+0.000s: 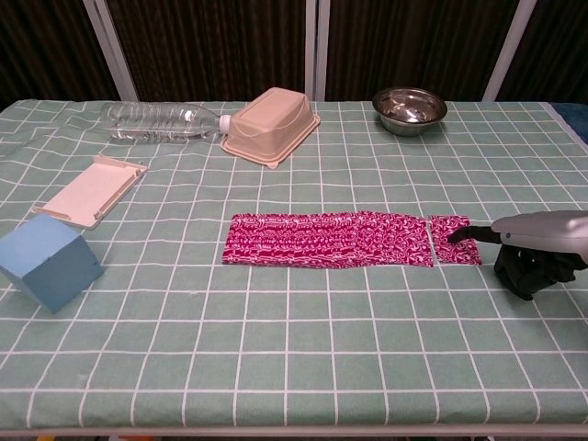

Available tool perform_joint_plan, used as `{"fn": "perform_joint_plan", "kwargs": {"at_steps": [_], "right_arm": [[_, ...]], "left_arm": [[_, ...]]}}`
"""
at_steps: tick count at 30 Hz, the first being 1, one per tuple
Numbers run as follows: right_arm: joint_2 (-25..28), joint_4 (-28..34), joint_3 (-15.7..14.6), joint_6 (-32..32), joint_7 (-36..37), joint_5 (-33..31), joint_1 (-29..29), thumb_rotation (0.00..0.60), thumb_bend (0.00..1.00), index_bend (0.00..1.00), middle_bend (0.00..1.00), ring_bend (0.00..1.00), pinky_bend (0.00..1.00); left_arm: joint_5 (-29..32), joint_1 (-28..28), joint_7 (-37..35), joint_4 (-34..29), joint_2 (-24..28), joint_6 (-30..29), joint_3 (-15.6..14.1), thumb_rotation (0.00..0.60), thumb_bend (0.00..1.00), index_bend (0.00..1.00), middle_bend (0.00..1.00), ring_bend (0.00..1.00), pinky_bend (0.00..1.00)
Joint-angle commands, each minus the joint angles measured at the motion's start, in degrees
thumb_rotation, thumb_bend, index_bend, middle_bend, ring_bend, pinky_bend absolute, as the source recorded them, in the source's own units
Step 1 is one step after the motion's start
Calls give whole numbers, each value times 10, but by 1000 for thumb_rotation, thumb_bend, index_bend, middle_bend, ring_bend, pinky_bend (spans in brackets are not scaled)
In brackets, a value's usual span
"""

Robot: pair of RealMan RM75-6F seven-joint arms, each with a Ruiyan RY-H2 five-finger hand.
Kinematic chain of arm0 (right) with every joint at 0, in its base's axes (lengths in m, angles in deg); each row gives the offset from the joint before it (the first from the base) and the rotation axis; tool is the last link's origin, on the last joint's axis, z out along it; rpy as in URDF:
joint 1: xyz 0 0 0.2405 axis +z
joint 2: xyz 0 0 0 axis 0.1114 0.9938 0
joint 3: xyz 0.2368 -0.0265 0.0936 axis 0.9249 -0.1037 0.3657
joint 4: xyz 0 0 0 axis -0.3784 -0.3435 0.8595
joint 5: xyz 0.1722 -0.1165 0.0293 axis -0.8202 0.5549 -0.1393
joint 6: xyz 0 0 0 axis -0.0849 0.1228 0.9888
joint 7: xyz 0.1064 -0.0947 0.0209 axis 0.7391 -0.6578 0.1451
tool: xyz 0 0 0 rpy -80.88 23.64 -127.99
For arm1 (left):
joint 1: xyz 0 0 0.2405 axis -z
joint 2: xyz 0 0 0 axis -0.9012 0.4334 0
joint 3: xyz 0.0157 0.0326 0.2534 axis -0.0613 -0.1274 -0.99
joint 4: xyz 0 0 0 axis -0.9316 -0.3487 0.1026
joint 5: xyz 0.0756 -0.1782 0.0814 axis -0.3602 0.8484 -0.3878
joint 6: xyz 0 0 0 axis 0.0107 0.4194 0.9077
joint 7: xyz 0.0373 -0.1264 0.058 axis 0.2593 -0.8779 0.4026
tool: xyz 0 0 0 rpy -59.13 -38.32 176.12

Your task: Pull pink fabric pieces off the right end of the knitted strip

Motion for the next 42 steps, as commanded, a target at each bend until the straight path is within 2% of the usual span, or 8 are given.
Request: {"fn": "perform_joint_plan", "kwargs": {"at_steps": [1,15,23,30,34,42], "right_arm": [[5,-7,-8,4,10,3,-6,600,1000,94,928,851,774],[35,-31,-31,8,65,46,-45,600,1000,106,928,851,774],[50,-28,-30,-5,84,79,-63,600,1000,106,928,851,774],[72,14,-2,-41,100,128,-70,600,1000,106,928,851,774],[62,23,17,-46,98,146,-63,600,1000,57,928,851,774],[8,-10,40,-9,59,84,-19,600,1000,16,928,851,774]], "left_arm": [[0,1,2,-1,-1,1,-1,600,190,92,75,0,148],[-2,5,14,-6,-5,6,-2,600,191,92,75,0,148],[-1,6,17,-7,-5,9,-2,600,190,92,75,0,148],[1,5,14,-10,-3,7,-1,600,190,91,75,0,148],[2,5,12,-11,-1,6,0,600,190,92,75,0,148],[4,1,5,-5,2,4,0,600,190,92,75,0,148]]}}
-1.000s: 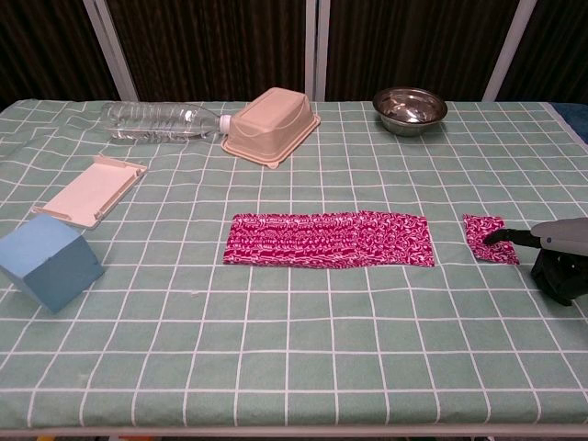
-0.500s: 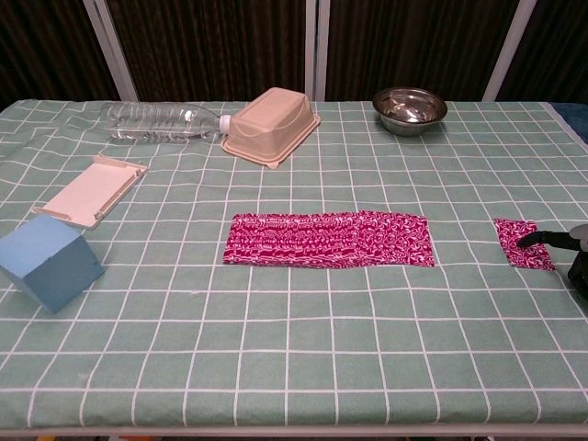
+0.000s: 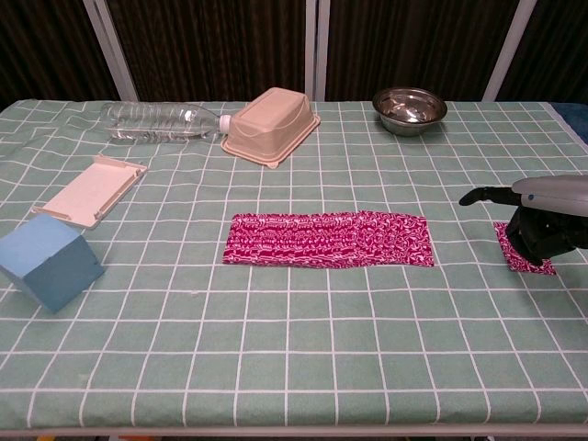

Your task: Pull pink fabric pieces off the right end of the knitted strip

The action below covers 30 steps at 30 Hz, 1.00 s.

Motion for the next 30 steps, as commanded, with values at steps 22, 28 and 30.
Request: {"fn": "perform_joint_plan", "kwargs": {"at_steps": [22,28,30], "right_arm": [[-49,-18,1,53,-54,-128,89,600,1000,28,928,851,774],[-51,-21,-10,54,-49,-126,92,600,1000,38,928,851,774],[-50,-20,-13,55,-49,-128,93,600,1000,47,928,851,774]], "left_arm": [[2,-4,-19,12,5,-3,2,600,190,92,75,0,148],[3,-4,-19,10,6,-2,2,600,190,92,75,0,148],[4,-4,-20,9,6,-1,3,600,190,92,75,0,148]]}}
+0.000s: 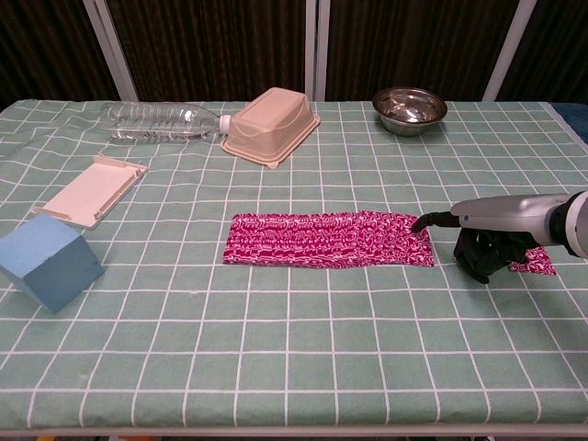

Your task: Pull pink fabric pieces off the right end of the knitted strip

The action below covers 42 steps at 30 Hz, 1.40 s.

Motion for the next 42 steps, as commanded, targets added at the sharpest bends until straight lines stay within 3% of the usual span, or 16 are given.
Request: {"fn": "perform_joint_plan", "kwargs": {"at_steps": [1,10,34,42], "right_arm": [[2,1,-4,-1,1,-1,1,600,1000,56,928,851,774],[13,17,-18,-10,8,15,-4,600,1000,139,928,851,774],[67,103,-80,-44,15,115,-56,600,1000,217,928,851,774],[83,118,-84,-55,25,144,-72,600,1000,248,928,851,774]], "left_arm": [[1,0,-1,-1,0,0,0,600,190,92,75,0,148],[0,-1,-2,-6,2,1,-1,600,190,92,75,0,148],[1,-2,6,-17,4,-2,0,600,190,92,75,0,148],[1,-3,9,-23,7,-5,2,600,190,91,75,0,148]]}}
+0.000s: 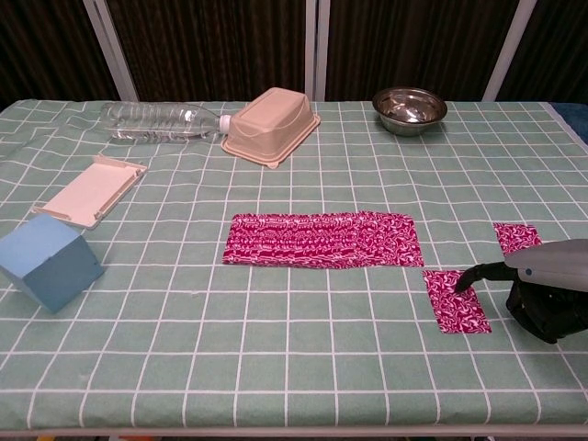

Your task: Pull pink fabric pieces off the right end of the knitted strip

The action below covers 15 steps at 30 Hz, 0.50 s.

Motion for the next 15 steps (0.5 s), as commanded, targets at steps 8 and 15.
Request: {"fn": "perform_joint_plan", "kwargs": {"at_steps": [8,15], "right_arm": [[23,17,3,-18,23,42,-25,600,1000,270,928,851,774],[37,16,42,-103,102,151,-77,600,1000,246,928,851,774]], "left_arm": [[0,1,5,-4,0,1,0,600,190,92,75,0,148],[-1,0,4,-8,3,-6,3,600,190,92,75,0,148]]}}
